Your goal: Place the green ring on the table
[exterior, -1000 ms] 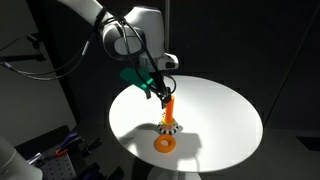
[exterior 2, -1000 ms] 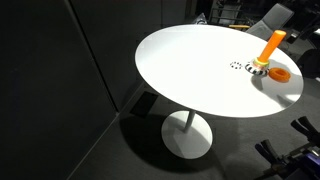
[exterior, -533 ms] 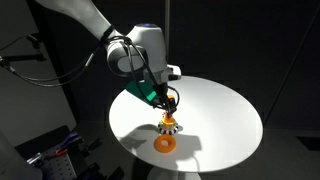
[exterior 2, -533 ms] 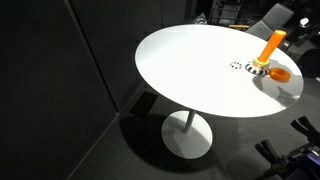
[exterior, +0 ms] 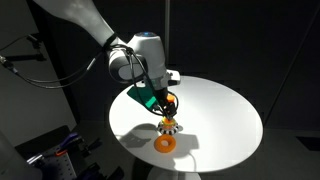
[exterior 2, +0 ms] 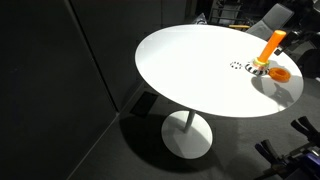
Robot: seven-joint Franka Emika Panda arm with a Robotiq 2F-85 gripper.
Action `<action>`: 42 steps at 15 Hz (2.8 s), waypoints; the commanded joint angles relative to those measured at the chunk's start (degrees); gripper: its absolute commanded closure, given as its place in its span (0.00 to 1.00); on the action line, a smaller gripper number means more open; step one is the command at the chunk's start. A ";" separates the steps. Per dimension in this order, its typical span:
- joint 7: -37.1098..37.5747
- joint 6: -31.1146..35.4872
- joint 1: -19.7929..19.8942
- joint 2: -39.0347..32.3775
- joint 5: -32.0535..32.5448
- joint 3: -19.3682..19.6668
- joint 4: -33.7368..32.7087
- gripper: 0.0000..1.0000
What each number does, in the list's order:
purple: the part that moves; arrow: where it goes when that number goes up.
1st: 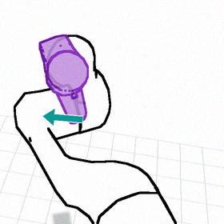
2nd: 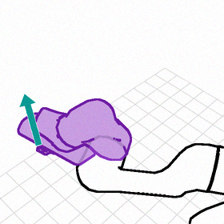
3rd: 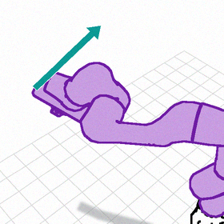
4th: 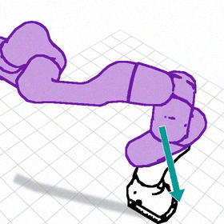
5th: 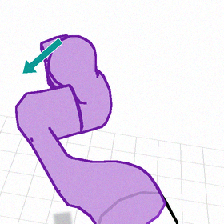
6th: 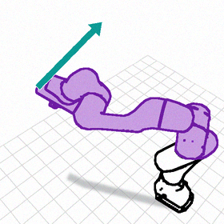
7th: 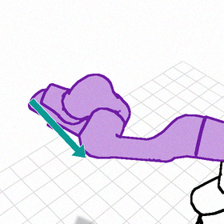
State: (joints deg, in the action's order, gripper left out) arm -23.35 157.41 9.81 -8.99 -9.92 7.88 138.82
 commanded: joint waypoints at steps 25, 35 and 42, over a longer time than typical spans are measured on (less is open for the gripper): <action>-0.51 16.14 11.32 -11.94 0.39 -13.62 -1.71 0.00; -0.19 18.03 15.23 -14.46 1.42 -17.93 -3.58 0.25; 0.52 17.24 16.07 -13.17 1.40 -18.24 -3.48 0.56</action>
State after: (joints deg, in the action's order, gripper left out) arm -23.44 174.63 24.33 -22.68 -9.65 -9.39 135.87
